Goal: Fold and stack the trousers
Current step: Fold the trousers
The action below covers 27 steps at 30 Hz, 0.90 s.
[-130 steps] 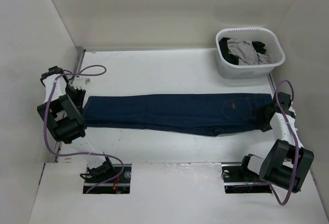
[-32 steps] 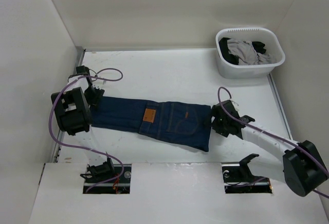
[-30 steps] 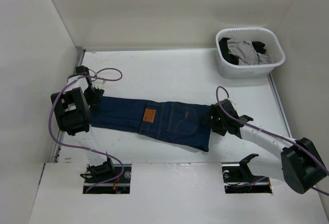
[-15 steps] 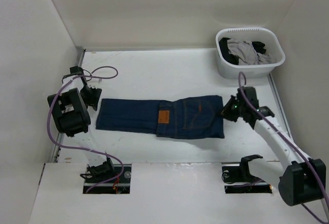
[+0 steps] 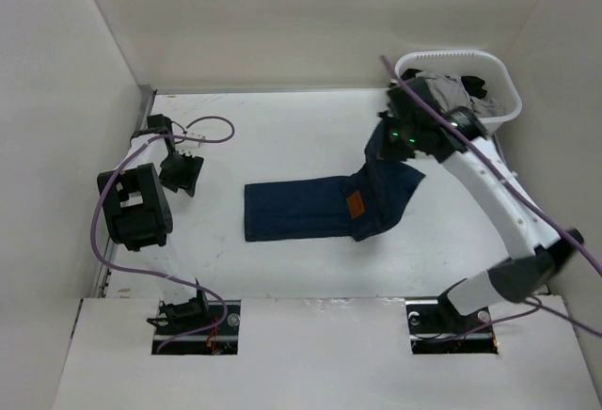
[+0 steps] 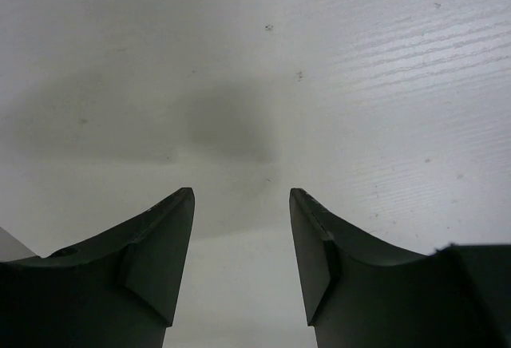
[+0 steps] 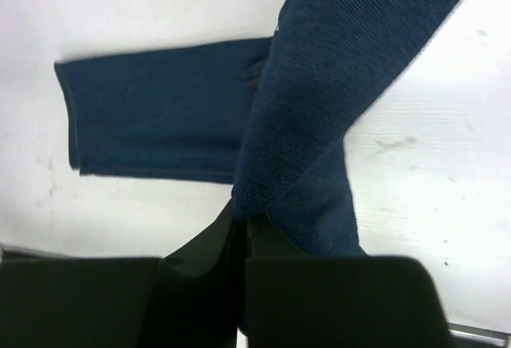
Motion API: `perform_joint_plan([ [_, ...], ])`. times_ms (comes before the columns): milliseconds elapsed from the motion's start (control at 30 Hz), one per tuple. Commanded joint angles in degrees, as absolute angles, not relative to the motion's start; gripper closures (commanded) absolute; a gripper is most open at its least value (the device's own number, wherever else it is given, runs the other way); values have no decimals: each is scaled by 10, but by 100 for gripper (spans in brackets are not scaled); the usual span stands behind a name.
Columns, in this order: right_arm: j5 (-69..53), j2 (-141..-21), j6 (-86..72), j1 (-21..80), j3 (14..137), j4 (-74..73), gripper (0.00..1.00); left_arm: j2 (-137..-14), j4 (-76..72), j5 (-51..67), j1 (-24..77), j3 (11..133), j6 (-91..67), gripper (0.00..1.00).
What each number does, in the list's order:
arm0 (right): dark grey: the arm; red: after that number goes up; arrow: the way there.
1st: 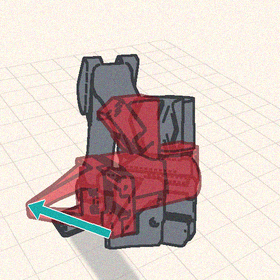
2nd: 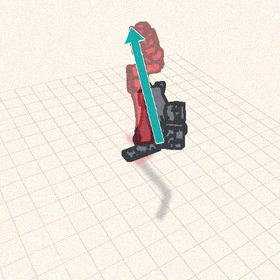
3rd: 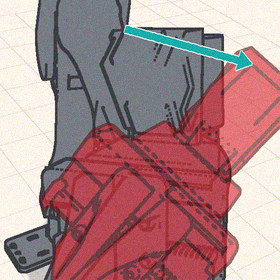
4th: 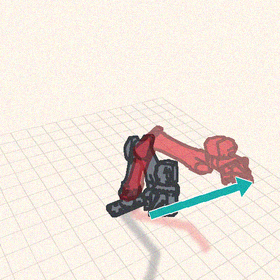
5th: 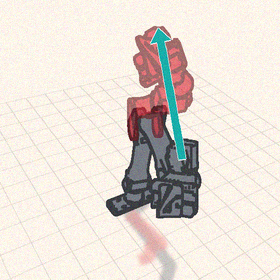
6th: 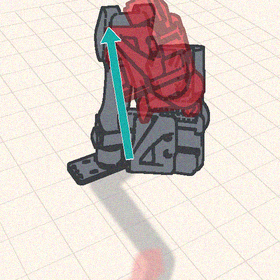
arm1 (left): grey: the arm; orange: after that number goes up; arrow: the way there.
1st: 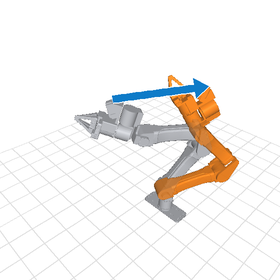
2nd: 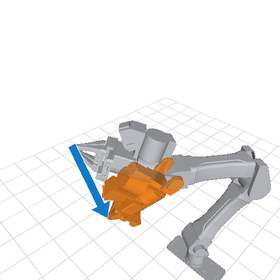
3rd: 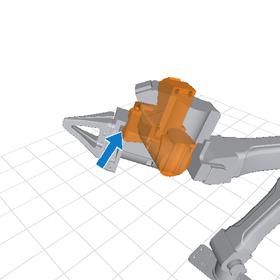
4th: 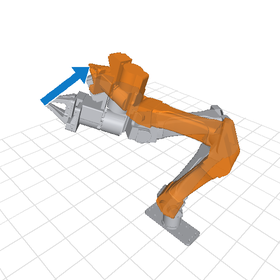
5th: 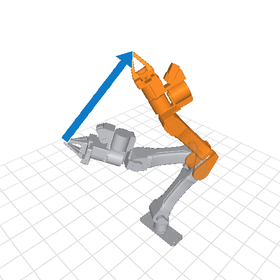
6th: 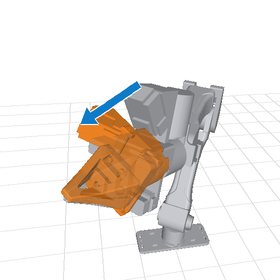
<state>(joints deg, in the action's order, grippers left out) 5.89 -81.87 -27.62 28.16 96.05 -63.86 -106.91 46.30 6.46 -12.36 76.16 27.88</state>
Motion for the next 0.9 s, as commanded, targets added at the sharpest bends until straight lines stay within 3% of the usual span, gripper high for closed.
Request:
perform_joint_plan([
  [0,98,-924,-280,368,1049,-673,100,-1034,463,75,-131,766,271,50],
  [267,54,-1185,-338,518,1261,-615,100,-1034,458,82,-169,751,272,50],
  [600,43,-1237,-439,561,1204,-434,97,-1054,456,94,-190,756,271,50],
  [700,40,-1263,-444,562,1201,-402,91,-1057,456,94,-190,757,271,50],
  [733,37,-1269,-443,562,1201,-389,84,-1057,456,94,-190,757,271,50],
  [800,22,-1278,-441,562,1196,-361,52,-1057,456,94,-190,756,271,50],
  [867,-15,-1277,-435,562,1194,-329,26,-1057,456,94,-192,753,271,50],
])
